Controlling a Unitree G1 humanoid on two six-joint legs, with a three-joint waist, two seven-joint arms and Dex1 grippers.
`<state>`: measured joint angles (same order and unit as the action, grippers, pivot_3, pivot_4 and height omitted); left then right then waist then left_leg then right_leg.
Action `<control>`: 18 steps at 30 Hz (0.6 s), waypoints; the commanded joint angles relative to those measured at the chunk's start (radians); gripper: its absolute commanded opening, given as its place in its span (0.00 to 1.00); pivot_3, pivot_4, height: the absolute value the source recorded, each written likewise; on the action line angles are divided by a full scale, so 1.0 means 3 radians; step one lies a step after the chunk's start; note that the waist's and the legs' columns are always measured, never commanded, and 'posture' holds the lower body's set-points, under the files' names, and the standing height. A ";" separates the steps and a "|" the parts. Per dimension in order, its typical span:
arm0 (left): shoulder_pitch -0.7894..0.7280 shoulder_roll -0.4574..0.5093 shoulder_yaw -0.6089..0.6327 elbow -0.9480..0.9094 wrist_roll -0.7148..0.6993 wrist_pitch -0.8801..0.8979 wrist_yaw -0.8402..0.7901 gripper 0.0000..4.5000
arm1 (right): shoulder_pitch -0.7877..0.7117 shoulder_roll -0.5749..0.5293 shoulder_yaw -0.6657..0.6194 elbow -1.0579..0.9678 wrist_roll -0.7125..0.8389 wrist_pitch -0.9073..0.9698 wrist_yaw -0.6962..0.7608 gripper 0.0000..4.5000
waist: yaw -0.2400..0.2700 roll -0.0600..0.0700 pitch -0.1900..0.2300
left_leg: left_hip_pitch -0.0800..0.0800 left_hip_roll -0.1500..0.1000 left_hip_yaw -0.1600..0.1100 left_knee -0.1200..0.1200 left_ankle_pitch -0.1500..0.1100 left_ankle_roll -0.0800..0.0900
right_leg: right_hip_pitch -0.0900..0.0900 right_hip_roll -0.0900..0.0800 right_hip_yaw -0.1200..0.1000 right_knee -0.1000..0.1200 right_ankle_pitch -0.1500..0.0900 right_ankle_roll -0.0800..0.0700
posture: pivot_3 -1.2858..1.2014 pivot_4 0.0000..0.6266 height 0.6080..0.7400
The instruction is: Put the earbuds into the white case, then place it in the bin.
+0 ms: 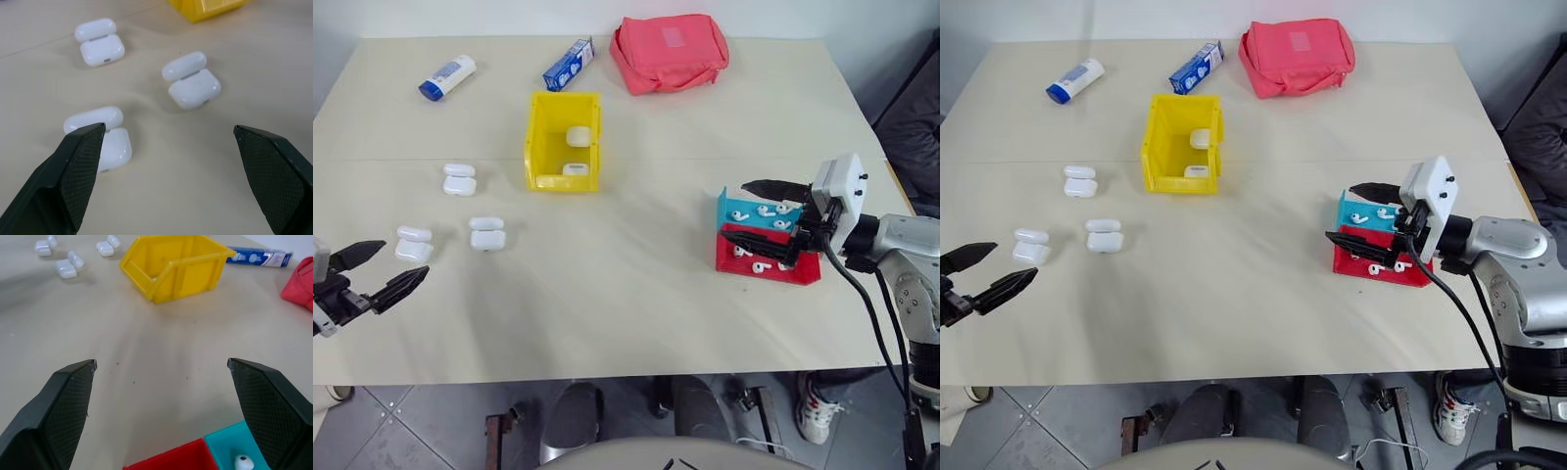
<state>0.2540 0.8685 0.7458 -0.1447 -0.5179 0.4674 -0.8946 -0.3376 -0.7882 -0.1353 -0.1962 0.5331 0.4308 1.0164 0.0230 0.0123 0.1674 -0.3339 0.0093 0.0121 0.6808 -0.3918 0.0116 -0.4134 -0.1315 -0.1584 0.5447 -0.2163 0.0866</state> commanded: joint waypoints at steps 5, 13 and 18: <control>-0.0073 0.0169 -0.0108 -0.0627 -0.0068 0.0566 0.0326 0.99 | -0.0163 0.0035 0.0073 0.0129 -0.0101 -0.0177 0.0083 1.00 | 0.0007 -0.0001 0.0000 | 0.0001 0.0000 0.0001 0.0000 0.0001 0.0000 | 0.0000 -0.0001 0.0001 0.0005 0.0000 0.0000 | 0.52 0.24 1.00; -0.0739 0.0444 -0.0598 -0.1589 -0.0320 0.2374 0.1212 0.99 | -0.0214 -0.0050 0.0161 0.0184 -0.0116 -0.0305 0.0448 1.00 | -0.0005 -0.0006 0.0000 | 0.0004 -0.0001 0.0000 0.0001 0.0002 -0.0003 | 0.0002 0.0010 0.0004 0.0016 -0.0004 -0.0006 | 0.52 0.24 1.00; -0.1470 0.0486 -0.1058 -0.1656 -0.0278 0.3597 0.1637 0.99 | -0.0511 -0.0036 0.0272 0.0441 -0.0176 -0.0394 0.0698 1.00 | -0.0005 -0.0009 -0.0002 | 0.0018 -0.0007 0.0004 0.0000 0.0006 -0.0005 | 0.0009 0.0020 0.0002 0.0023 -0.0002 -0.0004 | 0.52 0.24 1.00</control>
<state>-0.1488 1.0083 0.4464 -0.6258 -0.6126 1.4521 -0.4426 -0.4687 -0.7865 -0.0486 -0.0730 0.4830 0.3394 1.2003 0.0215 0.0096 0.1668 -0.3277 0.0073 0.0135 0.6808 -0.3900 0.0100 -0.4101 -0.1247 -0.1582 0.5518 -0.2171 0.0853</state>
